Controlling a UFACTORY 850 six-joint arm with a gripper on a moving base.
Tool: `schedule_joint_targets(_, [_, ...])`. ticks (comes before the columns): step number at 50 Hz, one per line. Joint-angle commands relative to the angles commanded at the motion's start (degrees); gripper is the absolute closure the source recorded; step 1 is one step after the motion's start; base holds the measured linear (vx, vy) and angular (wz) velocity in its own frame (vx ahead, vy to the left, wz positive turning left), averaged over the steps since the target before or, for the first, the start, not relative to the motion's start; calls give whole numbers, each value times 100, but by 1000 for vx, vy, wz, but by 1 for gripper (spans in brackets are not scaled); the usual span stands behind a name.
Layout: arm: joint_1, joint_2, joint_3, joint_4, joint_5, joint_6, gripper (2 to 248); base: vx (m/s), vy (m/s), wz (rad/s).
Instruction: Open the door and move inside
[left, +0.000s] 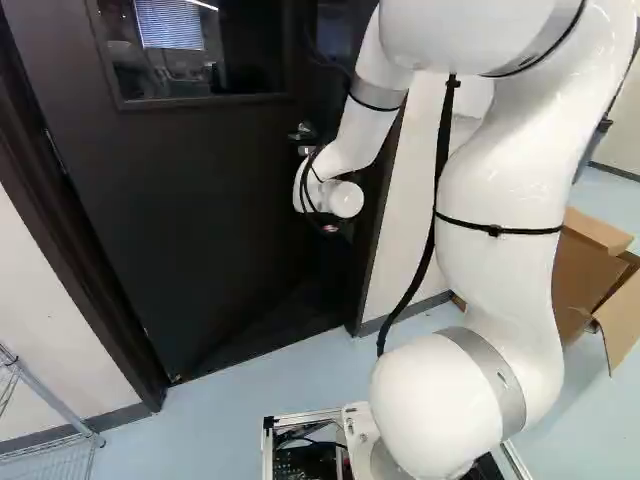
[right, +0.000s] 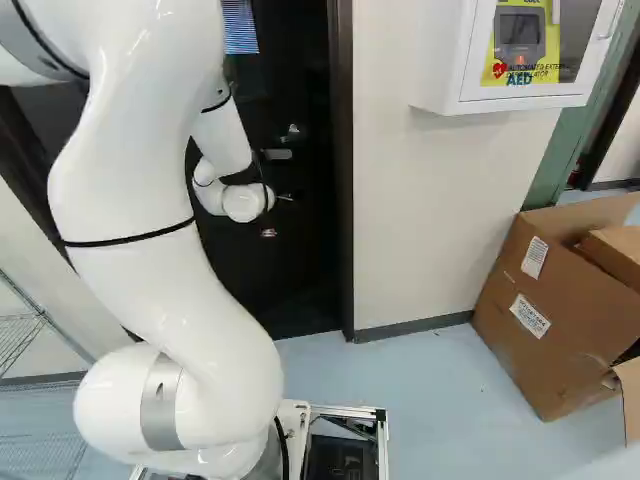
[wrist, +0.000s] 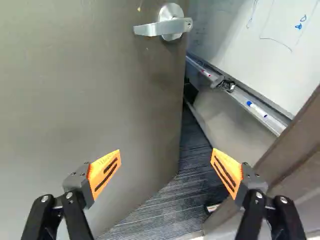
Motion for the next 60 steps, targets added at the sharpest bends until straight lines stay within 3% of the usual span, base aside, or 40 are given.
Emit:
schedule_joint_targets(30, [-31,837,942,348,0,0,3,0,0,0])
schedule_joint_targets(60, [-133,1755,1887,419,0,0,3,0,0,0])
